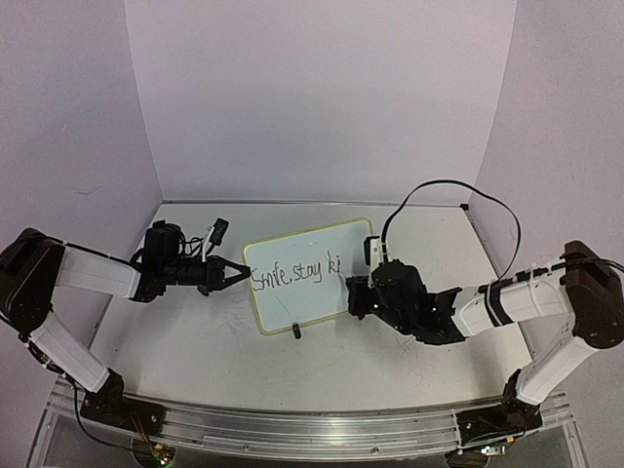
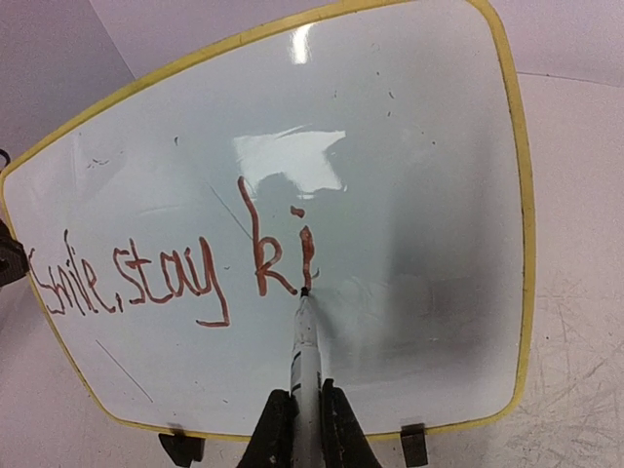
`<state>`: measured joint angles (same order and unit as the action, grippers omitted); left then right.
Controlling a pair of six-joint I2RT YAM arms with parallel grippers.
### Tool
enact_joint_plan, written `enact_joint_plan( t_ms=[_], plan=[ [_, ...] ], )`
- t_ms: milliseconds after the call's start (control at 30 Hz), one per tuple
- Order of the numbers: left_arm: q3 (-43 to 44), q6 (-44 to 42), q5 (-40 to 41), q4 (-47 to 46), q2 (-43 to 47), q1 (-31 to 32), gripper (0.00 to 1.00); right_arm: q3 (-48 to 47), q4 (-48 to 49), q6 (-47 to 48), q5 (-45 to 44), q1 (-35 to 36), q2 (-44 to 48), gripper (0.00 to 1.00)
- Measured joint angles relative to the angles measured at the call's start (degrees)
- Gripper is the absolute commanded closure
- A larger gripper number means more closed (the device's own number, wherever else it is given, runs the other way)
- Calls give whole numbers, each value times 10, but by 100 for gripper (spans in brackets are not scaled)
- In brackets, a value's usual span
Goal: Write a sentence on the whiteboard
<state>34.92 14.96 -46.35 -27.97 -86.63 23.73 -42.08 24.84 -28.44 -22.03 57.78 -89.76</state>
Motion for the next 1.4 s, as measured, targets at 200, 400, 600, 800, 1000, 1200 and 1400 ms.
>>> enact_joint_plan(
  t_ms=[200, 400, 600, 800, 1000, 1200, 1400],
  plan=[
    [0, 0, 0, 0, 0, 0, 100, 8, 10, 14, 0, 0, 38, 100],
    [0, 0, 0, 0, 1, 0, 100, 7, 12, 19, -2, -11, 35, 100],
    [0, 0, 0, 3, 2, 0, 100, 6, 12, 21, -6, -21, 28, 100],
    [0, 0, 0, 5, 3, 0, 100, 3, 12, 28, -3, -22, 15, 100],
    [0, 0, 0, 5, 3, 0, 100, 2, 15, 35, -2, -22, 14, 100],
    [0, 0, 0, 5, 3, 0, 100, -5, 17, 38, -3, -22, 8, 100],
    [0, 0, 0, 5, 3, 0, 100, -7, 21, 39, -5, -22, 1, 100]
  ],
)
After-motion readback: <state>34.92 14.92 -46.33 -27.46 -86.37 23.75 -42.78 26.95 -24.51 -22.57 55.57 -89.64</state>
